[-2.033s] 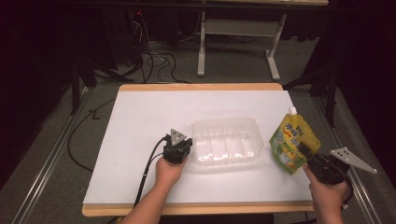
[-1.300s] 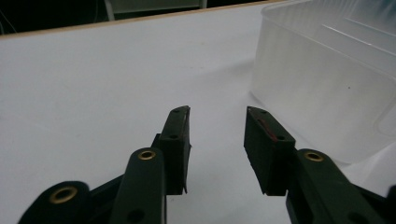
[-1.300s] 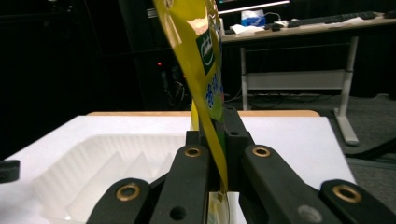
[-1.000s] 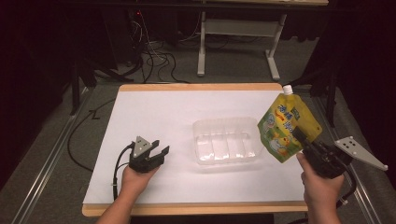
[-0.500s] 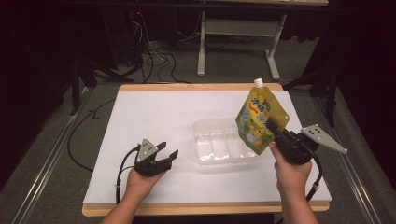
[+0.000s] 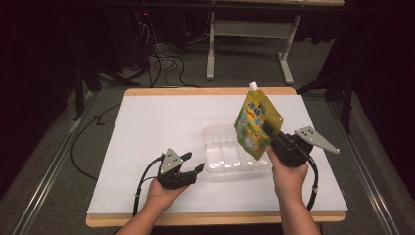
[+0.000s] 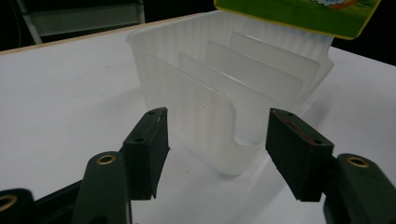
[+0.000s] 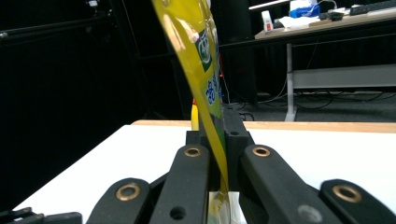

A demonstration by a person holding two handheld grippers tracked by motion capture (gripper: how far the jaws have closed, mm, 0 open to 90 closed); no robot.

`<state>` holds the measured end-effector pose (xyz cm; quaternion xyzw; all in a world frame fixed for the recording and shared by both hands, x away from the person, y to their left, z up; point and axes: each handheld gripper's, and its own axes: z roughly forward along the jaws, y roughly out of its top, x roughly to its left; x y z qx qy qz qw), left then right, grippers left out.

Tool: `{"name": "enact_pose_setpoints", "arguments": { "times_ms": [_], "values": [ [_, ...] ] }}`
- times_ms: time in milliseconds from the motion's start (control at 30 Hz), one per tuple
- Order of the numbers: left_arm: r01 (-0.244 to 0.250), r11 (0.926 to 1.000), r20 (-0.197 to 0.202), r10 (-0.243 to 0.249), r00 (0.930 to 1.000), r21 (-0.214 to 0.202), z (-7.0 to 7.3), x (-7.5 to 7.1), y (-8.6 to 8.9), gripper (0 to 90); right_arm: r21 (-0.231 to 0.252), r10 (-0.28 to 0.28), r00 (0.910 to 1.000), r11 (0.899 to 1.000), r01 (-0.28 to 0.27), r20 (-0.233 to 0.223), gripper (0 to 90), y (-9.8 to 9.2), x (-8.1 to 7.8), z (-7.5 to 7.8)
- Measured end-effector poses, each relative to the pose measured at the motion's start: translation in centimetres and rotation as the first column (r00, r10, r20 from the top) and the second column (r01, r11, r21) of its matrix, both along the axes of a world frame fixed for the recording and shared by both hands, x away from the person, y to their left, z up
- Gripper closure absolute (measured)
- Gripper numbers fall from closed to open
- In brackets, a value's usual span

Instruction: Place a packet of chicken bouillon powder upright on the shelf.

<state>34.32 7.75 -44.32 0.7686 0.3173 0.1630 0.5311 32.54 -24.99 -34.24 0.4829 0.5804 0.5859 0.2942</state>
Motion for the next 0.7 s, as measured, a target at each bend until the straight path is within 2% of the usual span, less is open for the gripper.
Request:
{"name": "enact_pose_setpoints", "arguments": {
  "times_ms": [167, 467, 700],
  "values": [
    [-0.002, 1.0000, 0.001, 0.002, 1.0000, -0.006, -0.1, 0.4, -1.3, 41.3, 0.003, 0.003, 1.0000, 1.000, -0.003, -0.007, 90.0, 0.9, 0.5, -0.2],
    [-0.031, 0.9995, -0.007, 0.031, 0.9995, -0.005, -0.6, 1.1, -1.8, 46.3, 0.010, 0.006, 0.9999, 1.000, -0.006, -0.015, 90.0, 2.7, 1.2, -0.7],
    [-0.041, 0.9991, -0.001, 0.041, 0.9992, 0.015, -1.0, 1.4, -2.4, 49.3, 0.019, 0.000, 0.9997, 1.000, 0.001, -0.024, 90.0, 4.0, 1.6, -1.5]
  ]
}}
